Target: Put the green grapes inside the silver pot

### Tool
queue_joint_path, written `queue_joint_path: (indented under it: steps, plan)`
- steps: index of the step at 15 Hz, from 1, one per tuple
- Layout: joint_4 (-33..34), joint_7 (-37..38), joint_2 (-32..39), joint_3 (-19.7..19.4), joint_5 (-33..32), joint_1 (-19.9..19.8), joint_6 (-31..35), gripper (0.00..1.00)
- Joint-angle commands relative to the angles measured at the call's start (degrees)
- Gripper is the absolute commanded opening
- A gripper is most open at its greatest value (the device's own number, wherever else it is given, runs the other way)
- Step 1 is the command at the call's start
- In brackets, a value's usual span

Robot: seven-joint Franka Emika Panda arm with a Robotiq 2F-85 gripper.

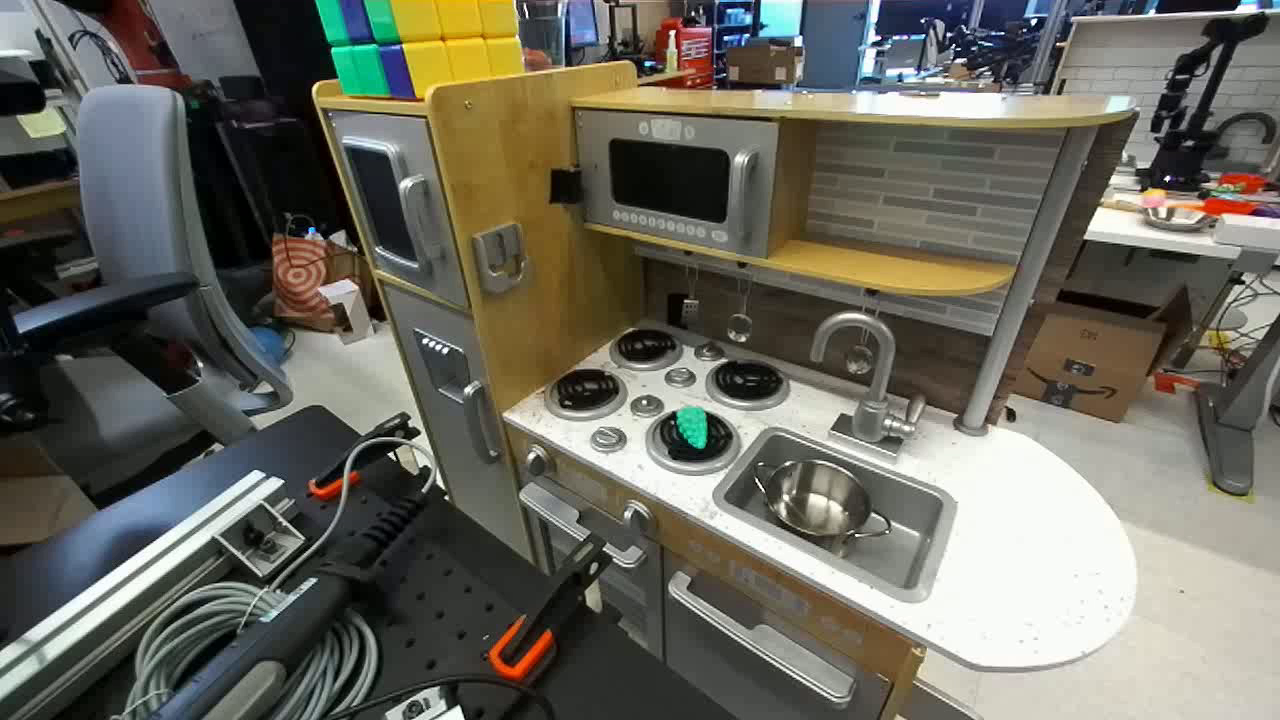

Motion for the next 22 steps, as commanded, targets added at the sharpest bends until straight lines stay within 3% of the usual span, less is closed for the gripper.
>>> queue_joint_path:
  steps: [1,7,9,13,18,20,21,22]
  plan:
    - [0.12,0.09,0.05,-0.12,-0.06,0.17,-0.12,1.0]
    - [0.27,-0.21,0.22,-0.64,1.11,0.32,1.69,1.0]
    - [0.28,0.7,1.71,-1.94,5.69,0.29,9.38,1.0]
    - [1.28,3.33,12.36,-2.76,11.34,-0.67,29.29,1.0]
    - [5.16,11.51,30.03,-2.8,11.47,-2.58,50.62,1.0]
    - [8.47,16.12,36.59,-2.75,9.61,-3.54,53.9,1.0]
    - [10.65,19.03,39.52,-2.95,8.08,-3.99,52.48,1.0]
    - [13.15,21.6,41.15,-3.32,6.31,-4.2,46.2,1.0]
